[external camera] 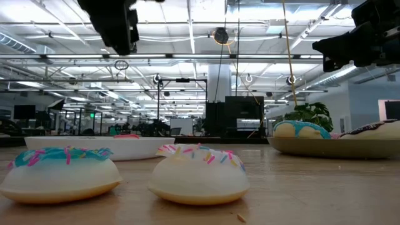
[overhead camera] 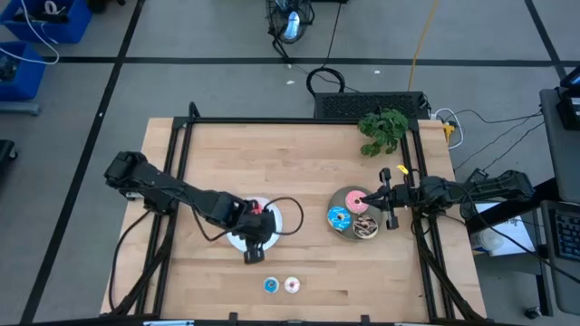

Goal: Pick & Place donuts
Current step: Put the small blue donut on the white plate

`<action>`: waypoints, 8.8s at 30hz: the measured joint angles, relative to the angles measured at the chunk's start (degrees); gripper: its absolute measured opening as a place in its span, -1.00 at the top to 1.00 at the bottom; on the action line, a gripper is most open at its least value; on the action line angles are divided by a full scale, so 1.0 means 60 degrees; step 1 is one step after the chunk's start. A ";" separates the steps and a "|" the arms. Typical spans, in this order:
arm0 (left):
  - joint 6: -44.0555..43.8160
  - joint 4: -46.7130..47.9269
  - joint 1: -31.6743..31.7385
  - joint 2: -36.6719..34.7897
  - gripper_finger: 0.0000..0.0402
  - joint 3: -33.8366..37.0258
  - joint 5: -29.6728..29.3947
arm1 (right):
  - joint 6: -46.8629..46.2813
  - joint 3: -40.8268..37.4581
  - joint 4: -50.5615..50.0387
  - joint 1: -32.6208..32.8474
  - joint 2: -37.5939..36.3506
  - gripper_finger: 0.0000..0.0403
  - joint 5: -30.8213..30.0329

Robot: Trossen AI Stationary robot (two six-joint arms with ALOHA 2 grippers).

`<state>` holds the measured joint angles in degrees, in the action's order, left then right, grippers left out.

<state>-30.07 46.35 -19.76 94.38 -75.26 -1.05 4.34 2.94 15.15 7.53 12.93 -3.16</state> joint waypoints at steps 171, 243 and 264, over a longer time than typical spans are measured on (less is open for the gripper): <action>0.2249 -0.0761 -0.2282 0.5050 -0.68 -0.2908 0.0097 | -0.0036 0.0003 0.0154 0.0000 0.0215 1.00 -0.0004; 0.2380 0.6719 -0.0346 0.2115 -0.02 -0.6867 -0.2540 | -0.0040 0.0002 0.0150 0.0000 0.0211 1.00 0.0039; 0.2896 0.0112 0.1507 0.1199 -0.02 0.0403 -0.0007 | 0.0085 0.0001 0.0146 0.0000 0.0212 1.00 0.0015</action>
<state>-12.70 47.02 -10.71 101.57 -72.84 -1.09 4.85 2.95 16.03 7.53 14.20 -3.07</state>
